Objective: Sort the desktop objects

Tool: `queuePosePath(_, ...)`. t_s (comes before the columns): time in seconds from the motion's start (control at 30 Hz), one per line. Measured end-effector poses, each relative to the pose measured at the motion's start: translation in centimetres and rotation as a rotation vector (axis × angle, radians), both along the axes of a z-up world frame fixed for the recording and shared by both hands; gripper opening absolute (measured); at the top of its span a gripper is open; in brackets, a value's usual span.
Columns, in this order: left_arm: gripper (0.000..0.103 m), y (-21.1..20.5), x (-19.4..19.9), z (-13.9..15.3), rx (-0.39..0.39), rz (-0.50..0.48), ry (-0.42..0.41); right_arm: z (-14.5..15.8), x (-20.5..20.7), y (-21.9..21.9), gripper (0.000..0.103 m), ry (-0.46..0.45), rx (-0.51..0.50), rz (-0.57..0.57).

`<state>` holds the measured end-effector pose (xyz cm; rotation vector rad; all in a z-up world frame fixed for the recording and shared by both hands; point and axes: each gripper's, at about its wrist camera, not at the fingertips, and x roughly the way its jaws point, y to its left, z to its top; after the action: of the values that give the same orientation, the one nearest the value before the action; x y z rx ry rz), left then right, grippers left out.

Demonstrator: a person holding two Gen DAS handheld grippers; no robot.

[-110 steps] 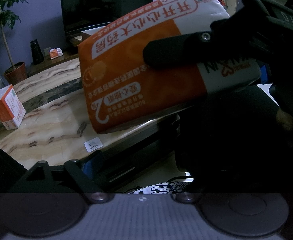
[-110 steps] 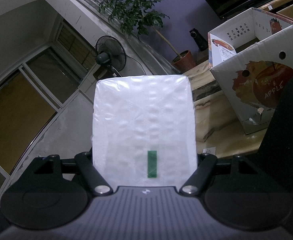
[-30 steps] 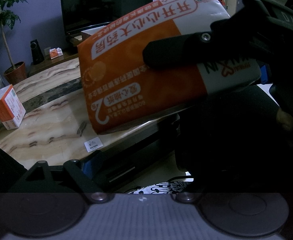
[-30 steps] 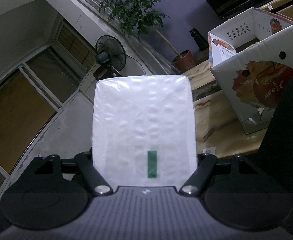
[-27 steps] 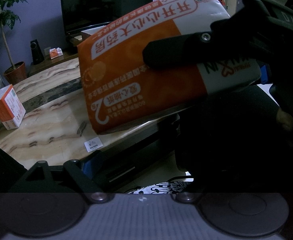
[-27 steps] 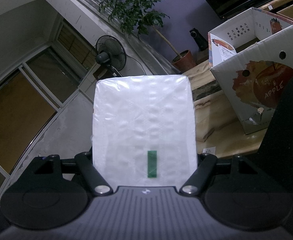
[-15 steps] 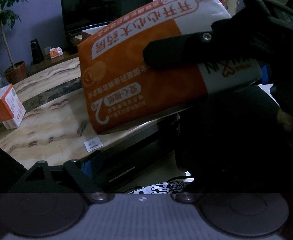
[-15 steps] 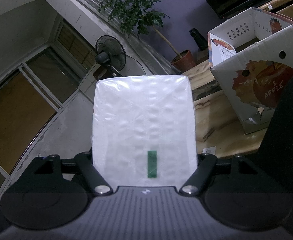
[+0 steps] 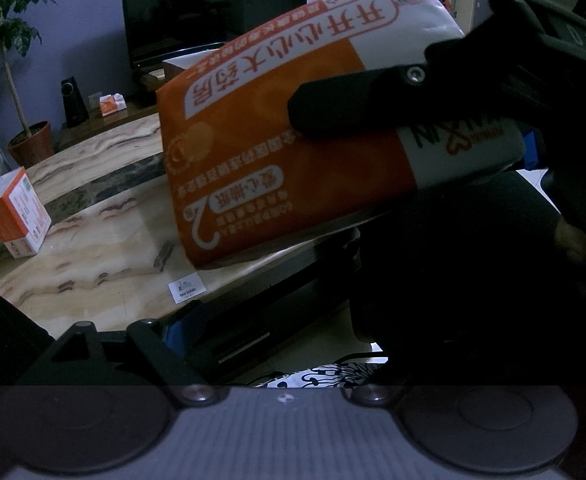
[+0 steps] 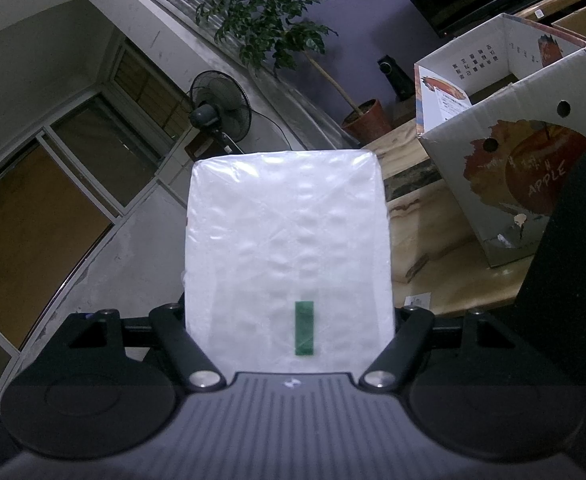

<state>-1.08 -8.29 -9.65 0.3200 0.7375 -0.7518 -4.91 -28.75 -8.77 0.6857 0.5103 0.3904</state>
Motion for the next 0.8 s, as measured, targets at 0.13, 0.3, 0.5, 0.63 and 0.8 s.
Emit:
queuePosePath(0.13, 0.087, 0.07, -0.05, 0.01, 0.000, 0.000, 0.000, -0.04, 0.04, -0.05, 0.075, 0.000, 0.000, 0.000)
queuePosePath(0.3, 0.087, 0.07, -0.13, 0.06, 0.000, 0.000, 0.000, -0.05, 0.10, -0.14, 0.075, 0.000, 0.000, 0.000)
queuePosePath(0.5, 0.087, 0.18, -0.15, 0.09, 0.000, -0.001, -0.001, -0.04, 0.10, -0.11, 0.075, 0.000, 0.000, 0.000)
queuePosePath(0.63, 0.087, 0.22, -0.18, 0.07, 0.000, -0.001, -0.001, -0.04, 0.10, -0.18, 0.075, 0.000, 0.001, 0.000)
queuePosePath(0.8, 0.087, 0.23, -0.20, 0.06, 0.000, -0.002, -0.002, -0.08, 0.18, -0.27, 0.075, 0.000, -0.001, 0.001)
